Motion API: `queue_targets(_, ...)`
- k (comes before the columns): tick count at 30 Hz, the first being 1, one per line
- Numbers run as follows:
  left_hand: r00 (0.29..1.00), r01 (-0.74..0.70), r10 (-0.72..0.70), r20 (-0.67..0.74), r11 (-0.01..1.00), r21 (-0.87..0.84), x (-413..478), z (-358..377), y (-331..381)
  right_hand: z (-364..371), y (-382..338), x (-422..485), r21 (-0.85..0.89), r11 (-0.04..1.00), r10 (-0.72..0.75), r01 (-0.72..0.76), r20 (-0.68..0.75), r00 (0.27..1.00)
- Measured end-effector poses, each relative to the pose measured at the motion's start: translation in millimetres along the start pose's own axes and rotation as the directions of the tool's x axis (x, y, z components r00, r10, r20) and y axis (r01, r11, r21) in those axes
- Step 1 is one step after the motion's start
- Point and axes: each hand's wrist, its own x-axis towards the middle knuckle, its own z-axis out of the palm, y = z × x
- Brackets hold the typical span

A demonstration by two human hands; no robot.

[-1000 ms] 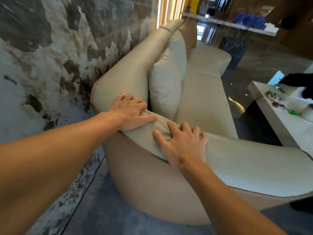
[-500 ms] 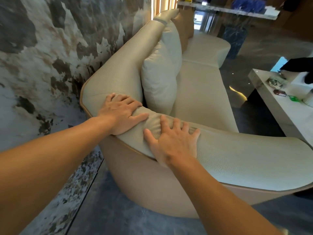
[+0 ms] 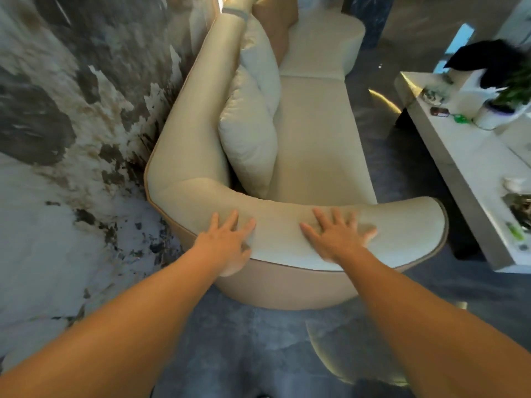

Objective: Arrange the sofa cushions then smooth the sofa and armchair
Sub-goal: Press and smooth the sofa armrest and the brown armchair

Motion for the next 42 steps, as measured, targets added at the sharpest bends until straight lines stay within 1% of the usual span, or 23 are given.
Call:
queue_targets(1,0.999,0.0,-0.001,0.049,1.0,0.028,-7,1,2,-3,7,1,-0.002,0.999,0.038,-0.038,0.04,0.998)
queue_targets(3,0.989,-0.025,0.01,0.147,0.995,0.102,-22,-9,5,-17,16,-6,-0.052,0.998,0.048,-0.041,0.154,0.987)
queue_targets(5,0.983,-0.07,0.038,0.18,0.983,0.172,-54,-21,17,-30,24,-36,-0.023,0.999,0.041,-0.036,0.251,0.967)
queue_targets(8,0.988,-0.137,0.115,0.106,0.965,0.225,-115,-47,45,-48,37,-106,-0.028,0.998,0.064,-0.057,0.412,0.909)
queue_targets(10,0.985,-0.172,0.167,0.042,0.953,0.25,-166,-65,66,-66,45,-167,0.023,0.997,0.057,-0.079,0.484,0.873)
queue_targets(12,0.984,-0.176,0.179,0.016,0.941,0.288,-223,-78,84,-86,58,-233,0.027,0.998,0.034,-0.054,0.476,0.879)
queue_targets(14,0.978,-0.191,0.209,-0.024,0.93,0.313,-274,-86,100,-101,73,-293,0.043,0.998,0.032,-0.051,0.371,0.928)
queue_targets(16,0.962,-0.215,0.258,-0.092,0.918,0.332,-322,-91,116,-114,89,-349,0.088,0.994,0.033,-0.06,0.278,0.96)
queue_targets(19,0.925,-0.254,0.342,-0.169,0.883,0.396,-391,-92,141,-120,116,-436,0.162,0.984,0.039,-0.077,0.227,0.973)
queue_targets(23,0.896,-0.31,0.409,-0.171,0.853,0.42,-460,-80,182,-107,155,-526,0.243,0.957,0.116,-0.156,0.171,0.978)
queue_targets(26,0.881,-0.387,0.462,-0.1,0.826,0.409,-503,-53,220,-84,191,-589,0.329,0.921,0.178,-0.208,0.12,0.977)
queue_targets(29,0.841,-0.474,0.541,-0.029,0.761,0.443,-535,-10,272,-52,244,-659,0.25,0.934,0.227,-0.257,0.144,0.963)
queue_targets(30,0.824,-0.499,0.567,-0.008,0.731,0.466,-545,6,293,-37,266,-680,0.236,0.929,0.259,-0.286,0.14,0.956)
queue_targets(32,0.799,-0.538,0.6,0.045,0.68,0.498,-567,40,340,-6,314,-726,0.272,0.9,0.323,-0.341,0.112,0.94)
queue_targets(35,0.755,-0.607,0.645,0.118,0.621,0.495,-605,95,422,45,389,-808,0.3,0.854,0.407,-0.425,0.123,0.905)
queue_targets(37,0.722,-0.654,0.671,0.167,0.583,0.482,-643,136,482,85,441,-870,0.349,0.778,0.519,-0.523,0.114,0.847)
queue_targets(38,0.694,-0.684,0.693,0.194,0.551,0.478,-664,158,514,106,467,-904,0.355,0.741,0.569,-0.57,0.121,0.814)
queue_targets(40,0.62,-0.746,0.748,0.237,0.469,0.472,-713,210,578,147,516,-977,0.305,0.683,0.638,-0.663,0.191,0.746)
queue_targets(42,0.537,-0.802,0.797,0.276,0.381,0.461,-766,262,635,186,559,-1050,0.293,0.578,0.729,-0.761,0.233,0.643)
